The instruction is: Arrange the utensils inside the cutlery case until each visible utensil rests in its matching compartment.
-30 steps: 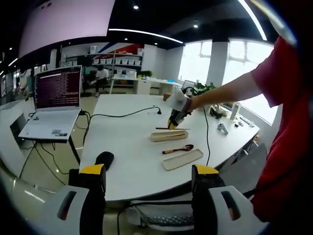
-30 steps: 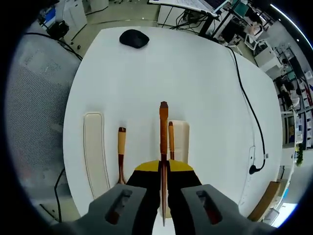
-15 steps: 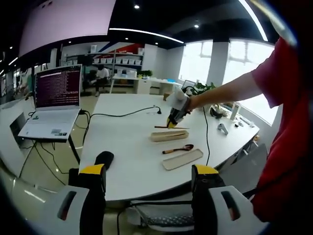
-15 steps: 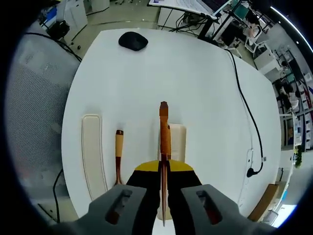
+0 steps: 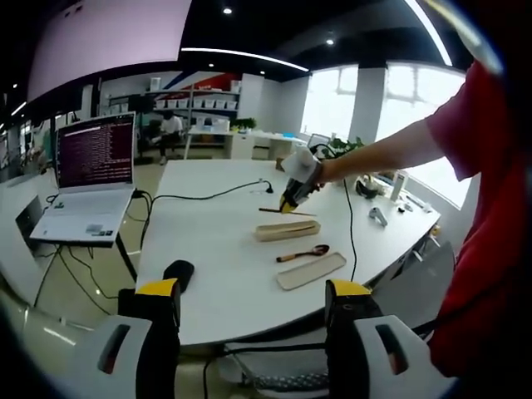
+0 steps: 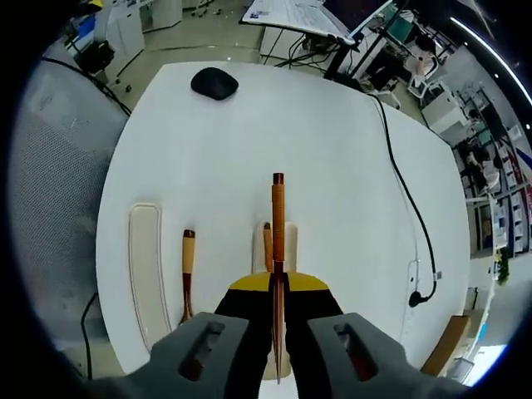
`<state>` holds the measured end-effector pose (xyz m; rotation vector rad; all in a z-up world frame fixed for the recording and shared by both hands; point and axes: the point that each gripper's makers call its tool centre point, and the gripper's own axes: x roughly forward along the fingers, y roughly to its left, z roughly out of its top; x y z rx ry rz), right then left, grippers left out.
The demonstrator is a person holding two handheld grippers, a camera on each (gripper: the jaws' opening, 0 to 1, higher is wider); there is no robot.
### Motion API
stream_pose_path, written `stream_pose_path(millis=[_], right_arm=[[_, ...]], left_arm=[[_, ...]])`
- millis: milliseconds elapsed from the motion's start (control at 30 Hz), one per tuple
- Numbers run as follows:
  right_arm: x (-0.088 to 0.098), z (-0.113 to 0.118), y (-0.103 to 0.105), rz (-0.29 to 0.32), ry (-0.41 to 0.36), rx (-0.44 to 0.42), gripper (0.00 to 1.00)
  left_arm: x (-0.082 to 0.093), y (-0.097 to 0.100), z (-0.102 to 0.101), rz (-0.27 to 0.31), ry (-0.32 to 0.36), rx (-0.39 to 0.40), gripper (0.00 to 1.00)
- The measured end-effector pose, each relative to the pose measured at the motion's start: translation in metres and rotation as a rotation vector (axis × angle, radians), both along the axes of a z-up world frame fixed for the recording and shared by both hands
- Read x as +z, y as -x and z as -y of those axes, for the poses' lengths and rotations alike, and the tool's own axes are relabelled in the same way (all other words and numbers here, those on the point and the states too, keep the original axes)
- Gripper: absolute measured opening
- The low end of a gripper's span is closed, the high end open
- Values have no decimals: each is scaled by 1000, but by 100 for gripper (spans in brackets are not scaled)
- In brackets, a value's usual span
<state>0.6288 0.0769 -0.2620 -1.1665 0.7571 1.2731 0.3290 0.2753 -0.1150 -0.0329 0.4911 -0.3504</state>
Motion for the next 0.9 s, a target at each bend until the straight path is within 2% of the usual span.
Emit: stream_pose_path(millis=[267,900], right_arm=[[-5,1,-7,-30,-51,-55,0],[-38,9,-4,-74,-1,-30,0]], left_arm=[[0,0,-1,-7,-8,-1,73],[-10,1,-4,-40,-6,22,73]])
